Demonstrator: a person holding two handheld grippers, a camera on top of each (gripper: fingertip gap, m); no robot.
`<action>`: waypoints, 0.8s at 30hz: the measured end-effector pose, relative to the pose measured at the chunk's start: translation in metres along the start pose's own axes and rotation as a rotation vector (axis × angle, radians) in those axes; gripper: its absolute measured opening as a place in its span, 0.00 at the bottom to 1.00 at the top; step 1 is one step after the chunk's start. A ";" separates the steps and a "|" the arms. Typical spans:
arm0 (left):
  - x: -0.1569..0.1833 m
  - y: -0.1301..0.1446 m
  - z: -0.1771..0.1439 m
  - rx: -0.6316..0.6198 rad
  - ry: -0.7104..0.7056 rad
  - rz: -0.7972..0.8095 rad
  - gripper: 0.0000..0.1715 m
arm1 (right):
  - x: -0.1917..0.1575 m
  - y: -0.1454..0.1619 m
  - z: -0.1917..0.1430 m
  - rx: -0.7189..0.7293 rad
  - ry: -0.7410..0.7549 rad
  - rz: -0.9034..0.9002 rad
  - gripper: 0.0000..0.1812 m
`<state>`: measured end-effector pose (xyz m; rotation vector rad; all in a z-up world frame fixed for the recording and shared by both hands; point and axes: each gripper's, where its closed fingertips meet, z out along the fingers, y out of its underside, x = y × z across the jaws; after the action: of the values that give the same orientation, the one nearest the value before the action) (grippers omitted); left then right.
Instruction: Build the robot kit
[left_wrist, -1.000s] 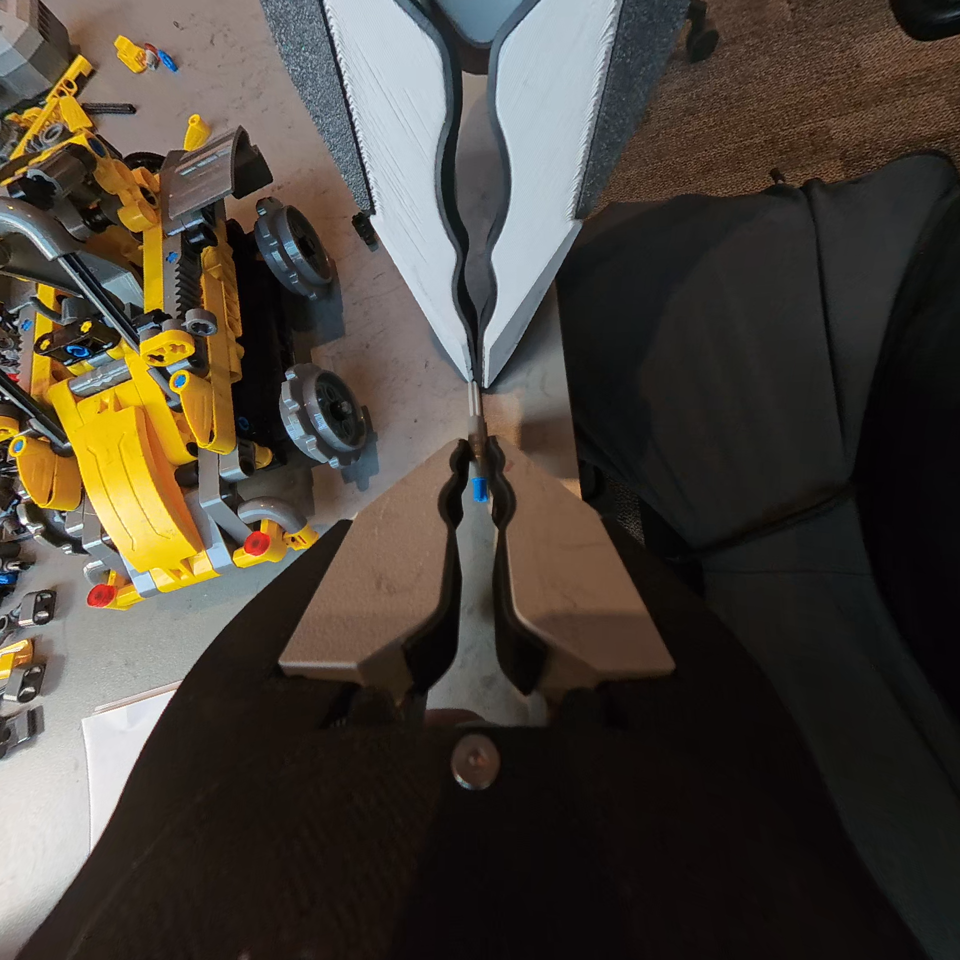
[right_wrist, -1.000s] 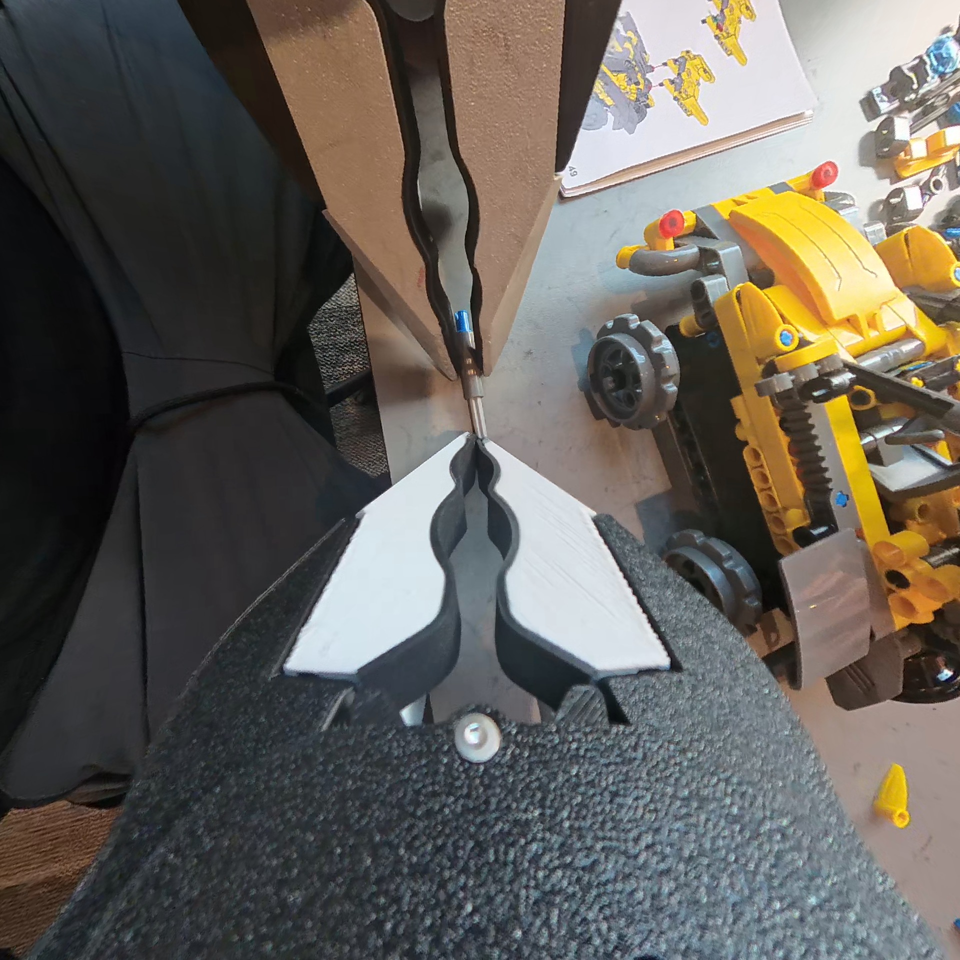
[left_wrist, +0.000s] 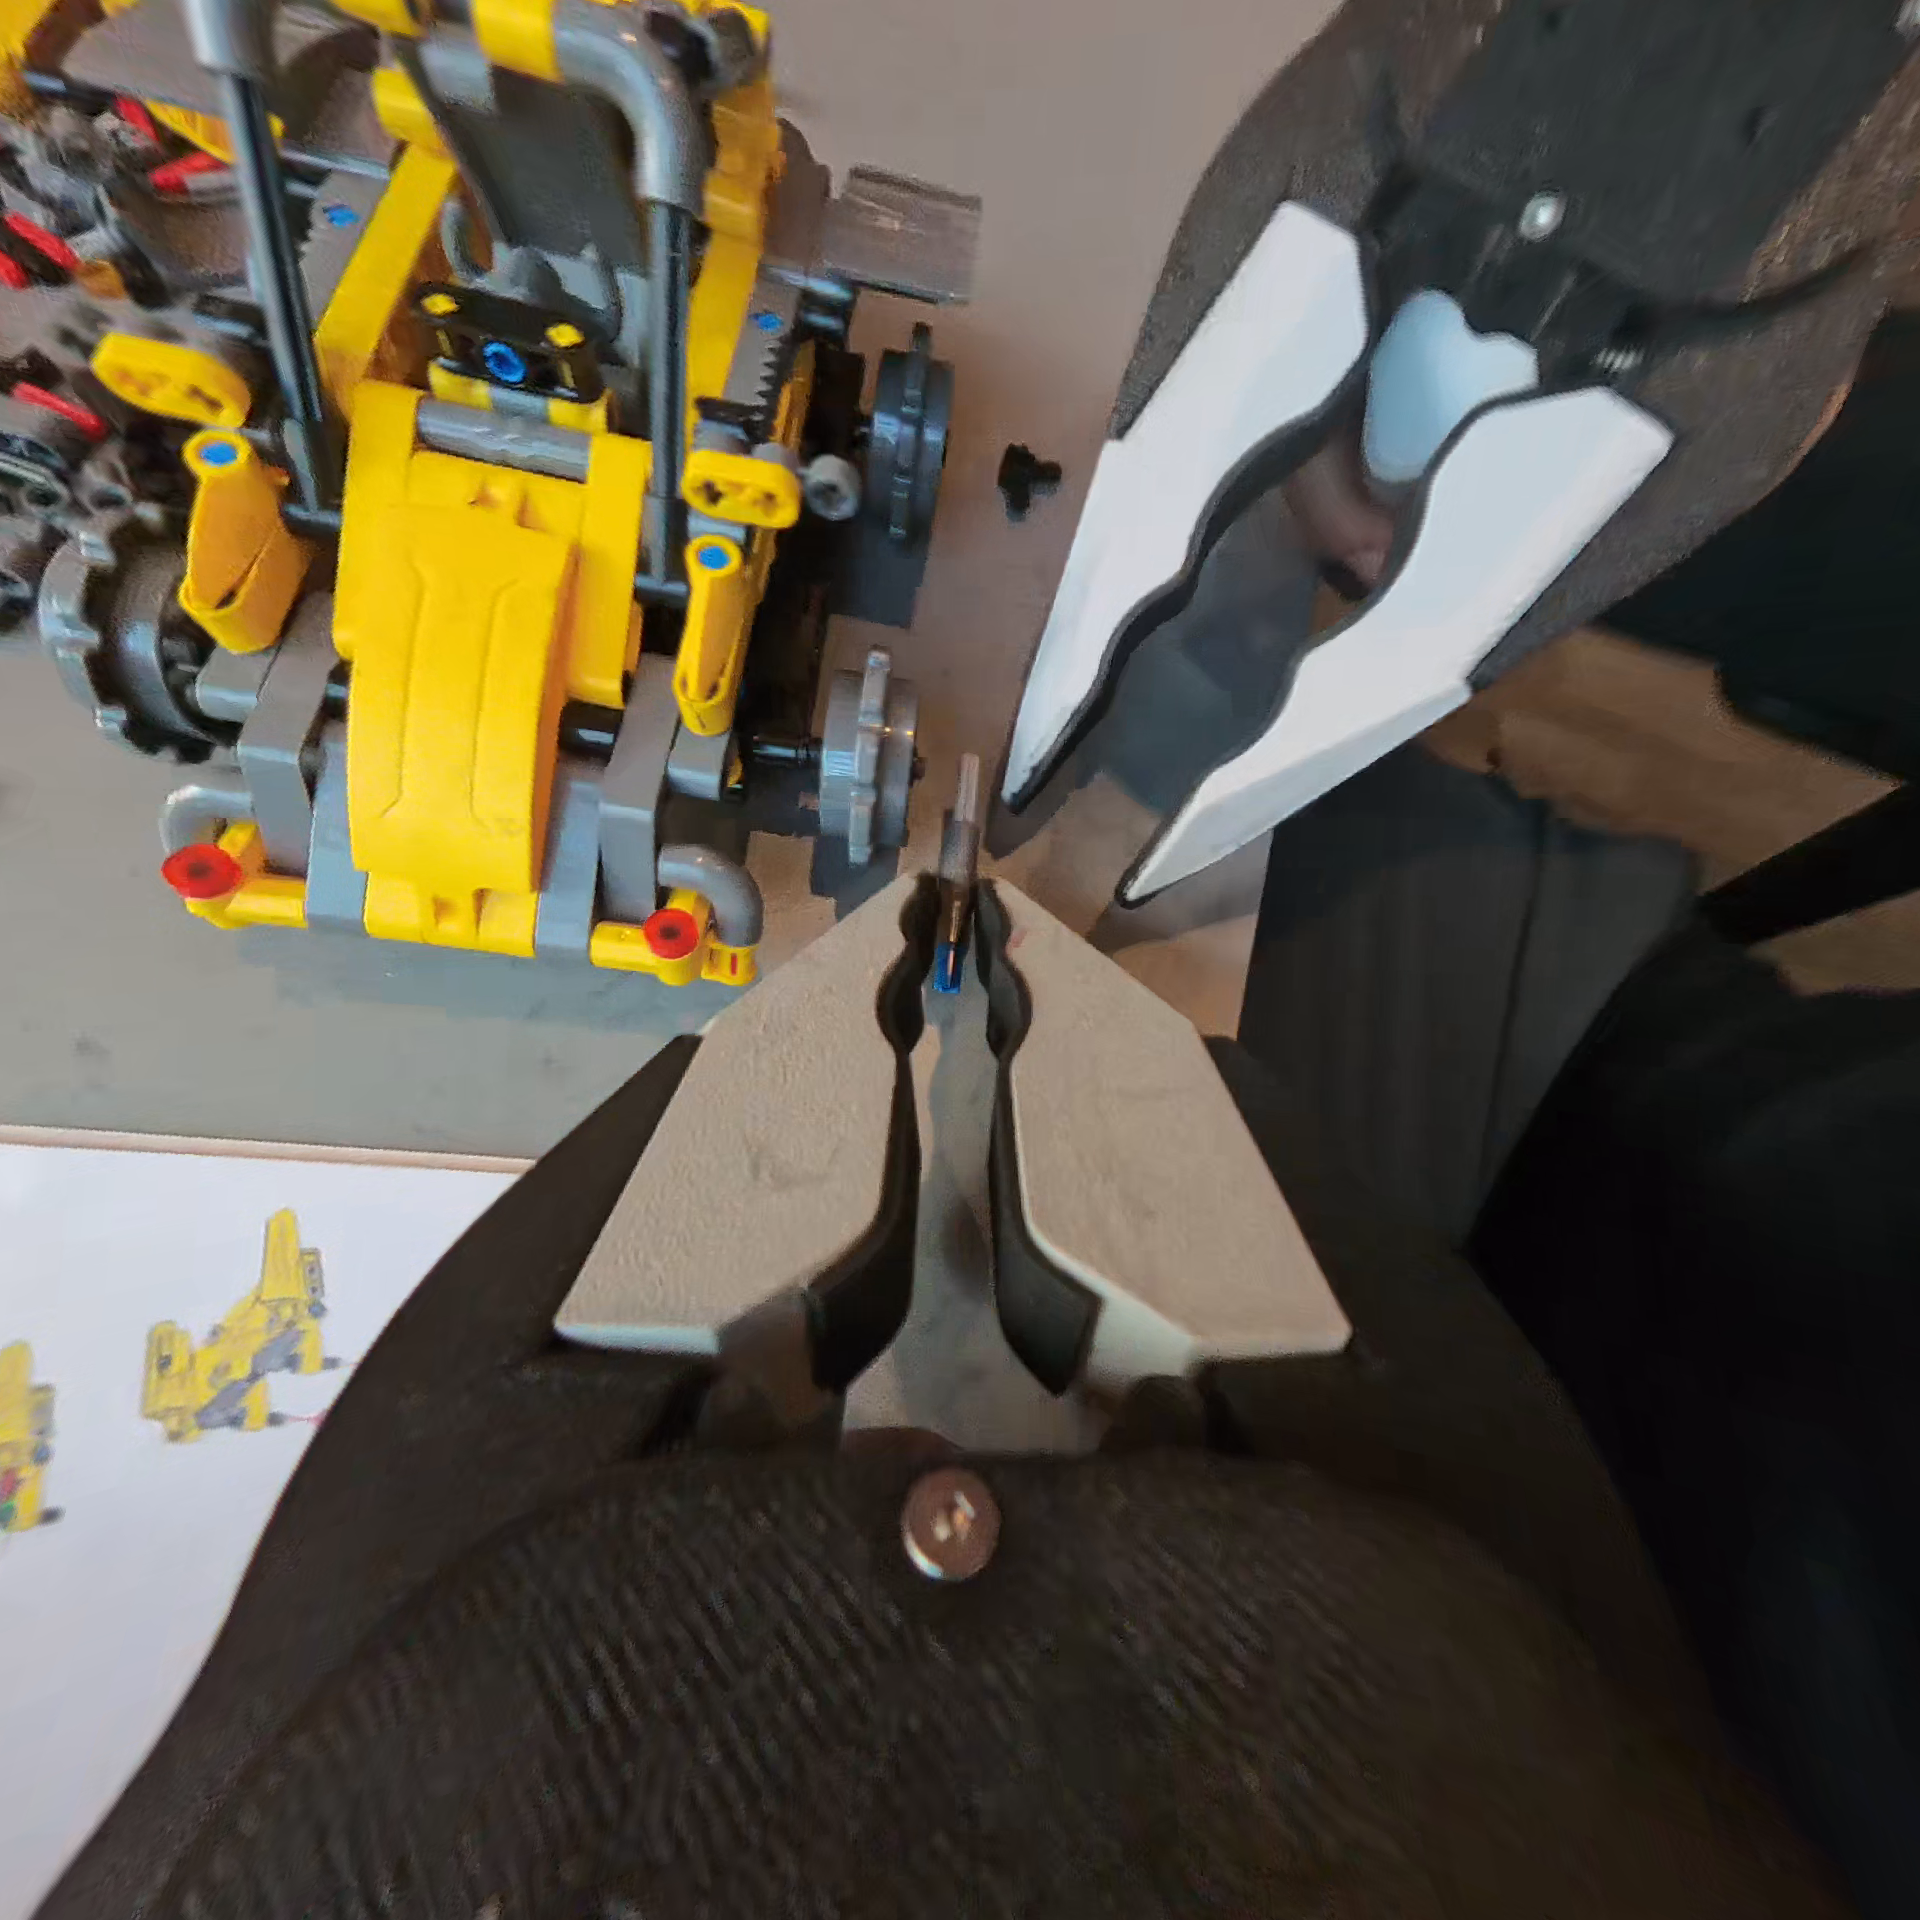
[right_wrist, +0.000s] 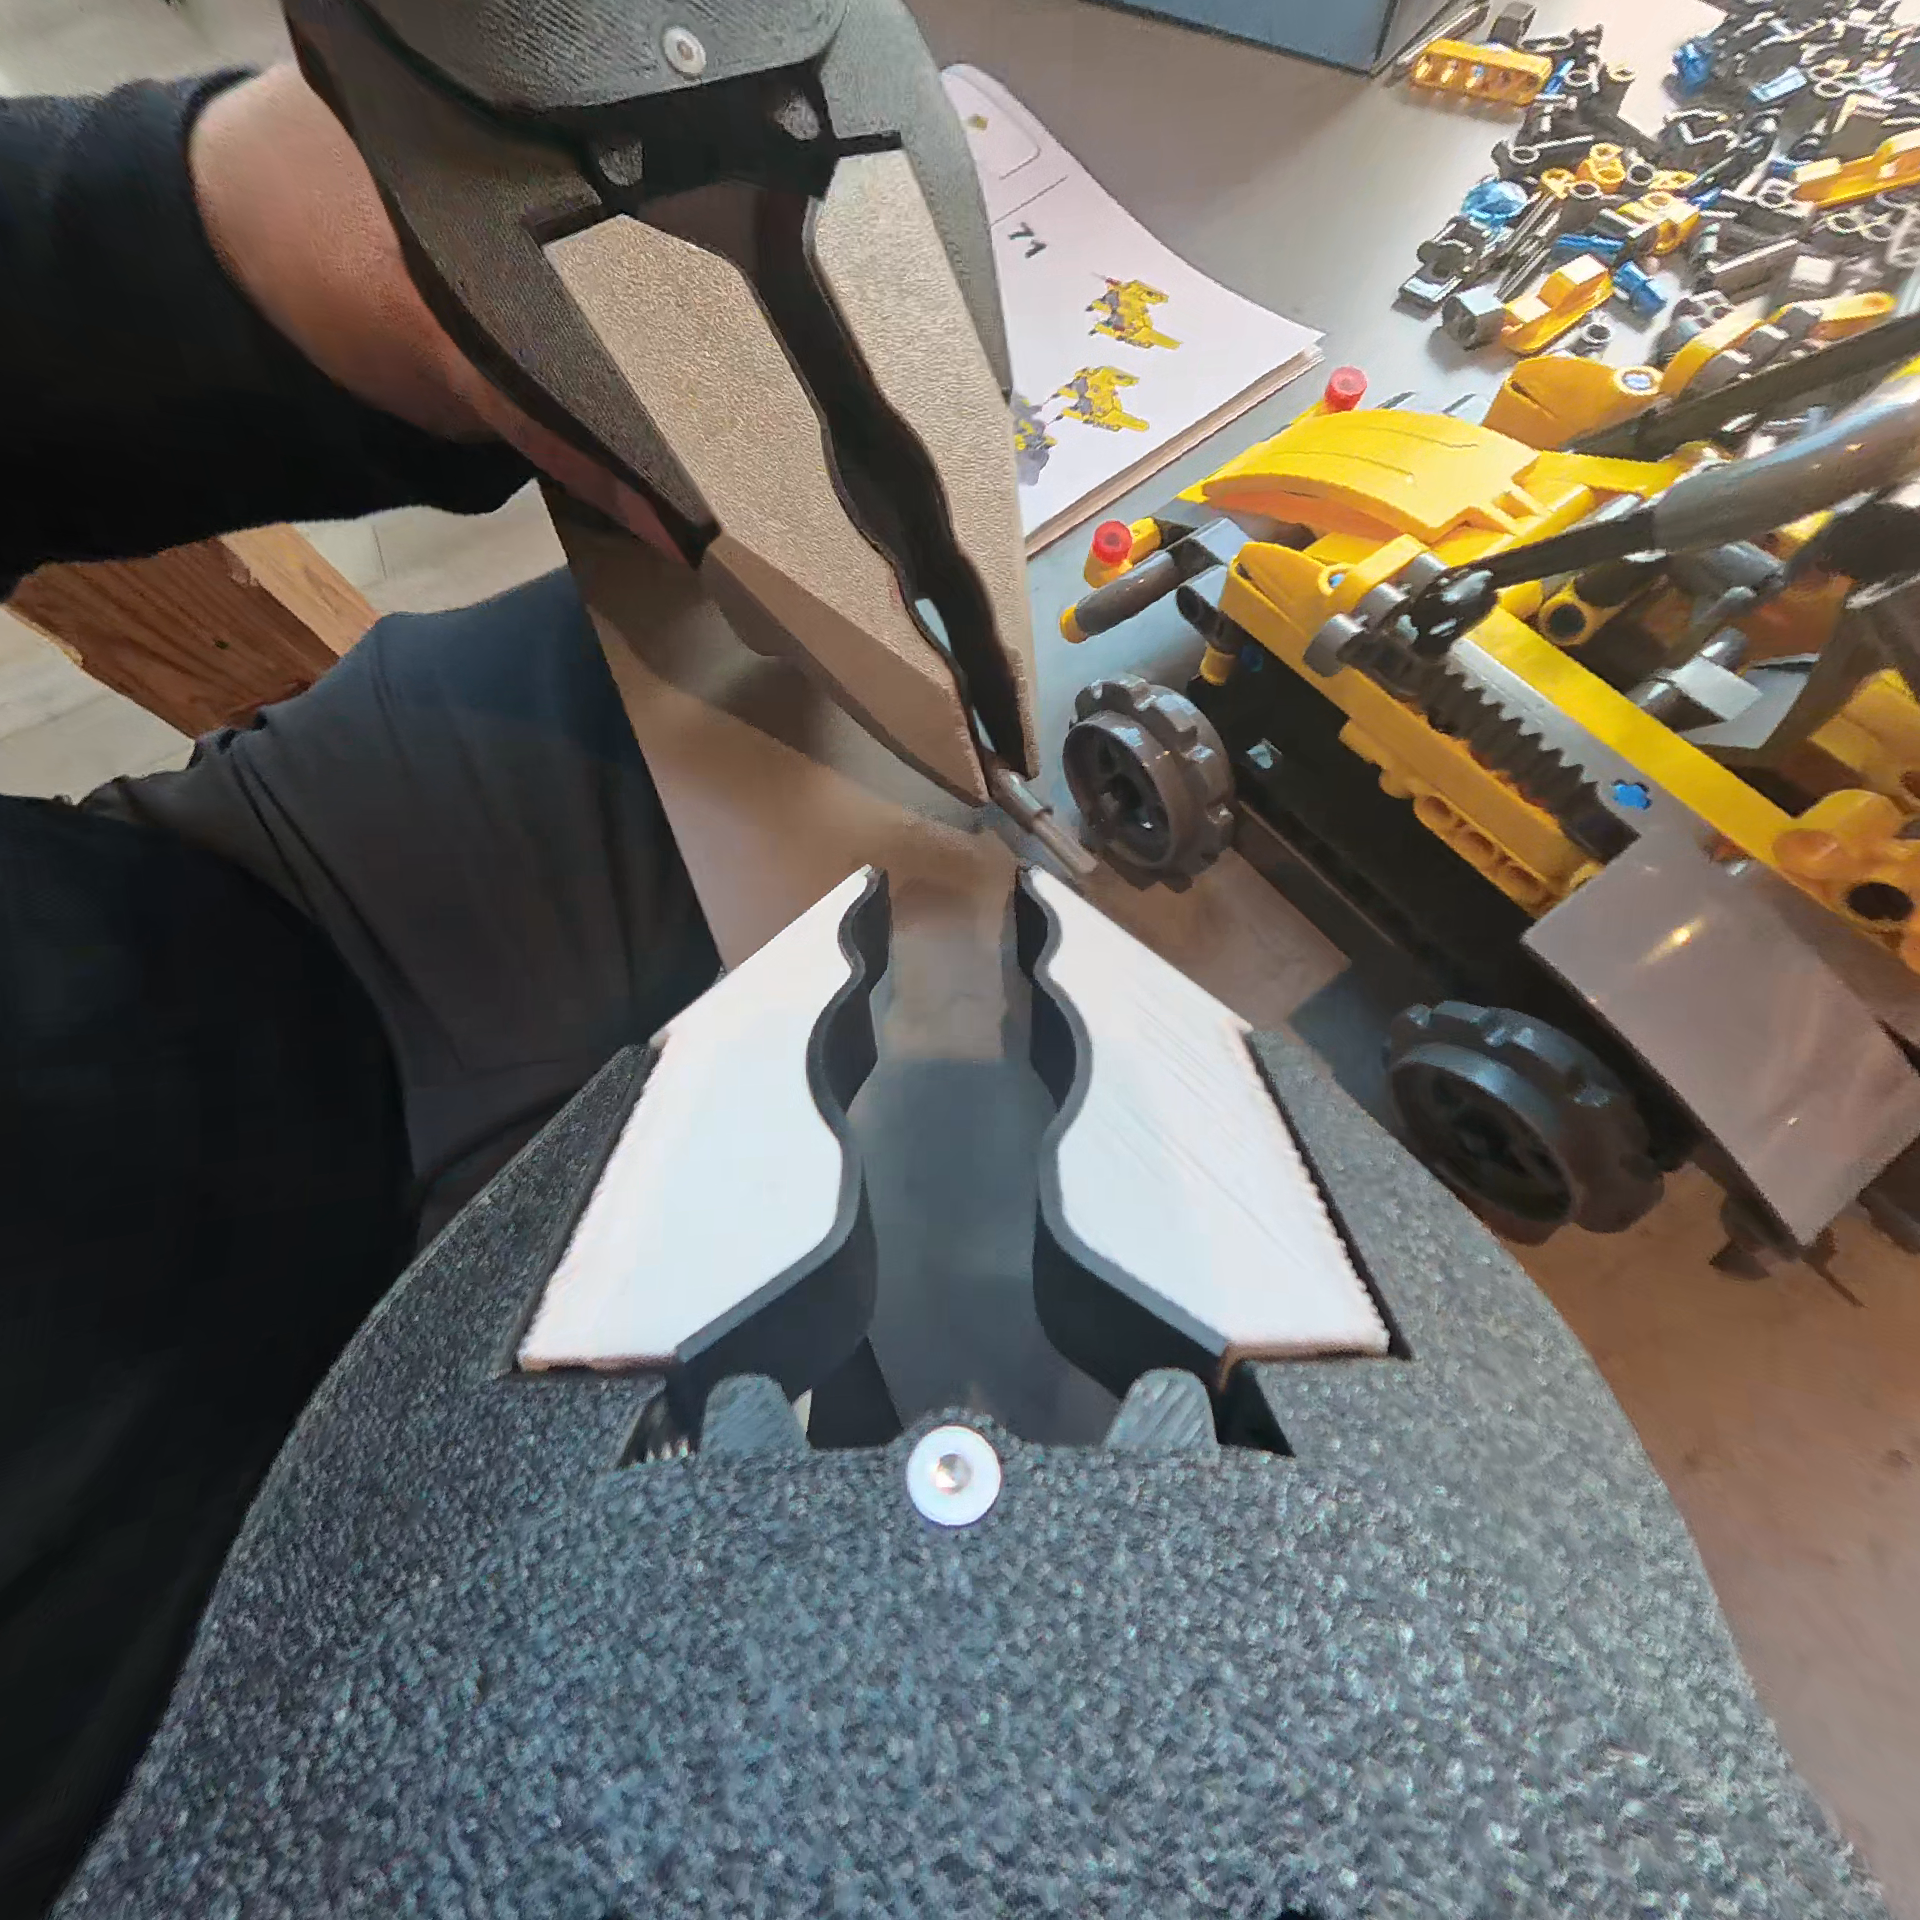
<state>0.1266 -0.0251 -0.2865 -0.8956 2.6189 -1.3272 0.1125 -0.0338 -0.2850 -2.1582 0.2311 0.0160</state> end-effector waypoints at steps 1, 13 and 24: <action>0.000 -0.001 -0.001 0.010 0.017 -0.038 0.02 | 0.001 -0.001 -0.001 0.008 0.005 0.010 0.12; 0.019 -0.005 -0.006 0.013 0.177 -0.213 0.02 | 0.003 -0.010 -0.004 0.031 0.031 -0.015 0.16; 0.010 0.019 -0.002 -0.148 -0.026 0.220 0.01 | -0.005 -0.001 0.004 0.012 -0.002 -0.020 0.12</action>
<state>0.1090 -0.0201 -0.2983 -0.6119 2.7293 -1.0750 0.1083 -0.0294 -0.2863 -2.1488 0.2076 0.0050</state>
